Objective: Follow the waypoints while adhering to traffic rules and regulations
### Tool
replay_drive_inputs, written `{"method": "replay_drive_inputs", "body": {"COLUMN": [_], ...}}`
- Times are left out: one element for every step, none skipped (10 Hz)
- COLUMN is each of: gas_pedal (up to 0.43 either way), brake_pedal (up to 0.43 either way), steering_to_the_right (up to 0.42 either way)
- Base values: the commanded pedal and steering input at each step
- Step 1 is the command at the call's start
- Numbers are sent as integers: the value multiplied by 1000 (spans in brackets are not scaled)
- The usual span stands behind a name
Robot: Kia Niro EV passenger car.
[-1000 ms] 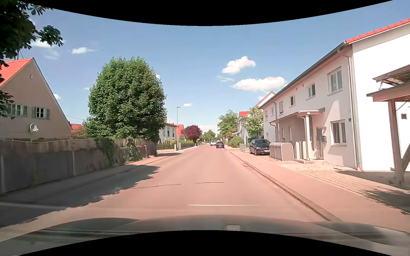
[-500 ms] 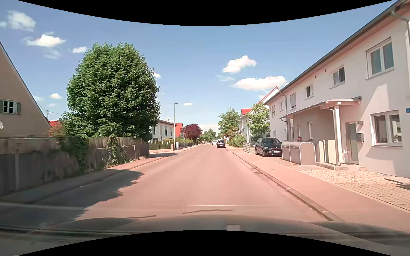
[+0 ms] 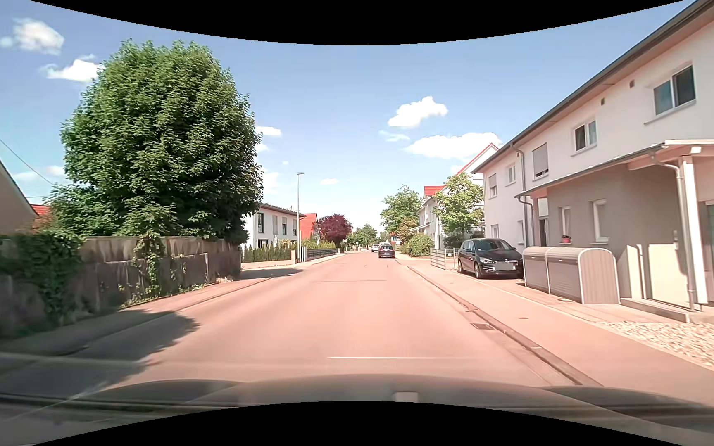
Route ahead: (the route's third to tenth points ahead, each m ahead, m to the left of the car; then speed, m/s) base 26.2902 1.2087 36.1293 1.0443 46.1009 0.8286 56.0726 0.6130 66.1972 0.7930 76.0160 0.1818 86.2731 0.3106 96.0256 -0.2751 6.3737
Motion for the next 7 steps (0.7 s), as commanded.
{"method": "replay_drive_inputs", "body": {"gas_pedal": [0,0,0,0,0,0,0], "brake_pedal": [0,0,0,0,0,0,0], "steering_to_the_right": [-2,-2,-2,-1,-1,0,0]}}
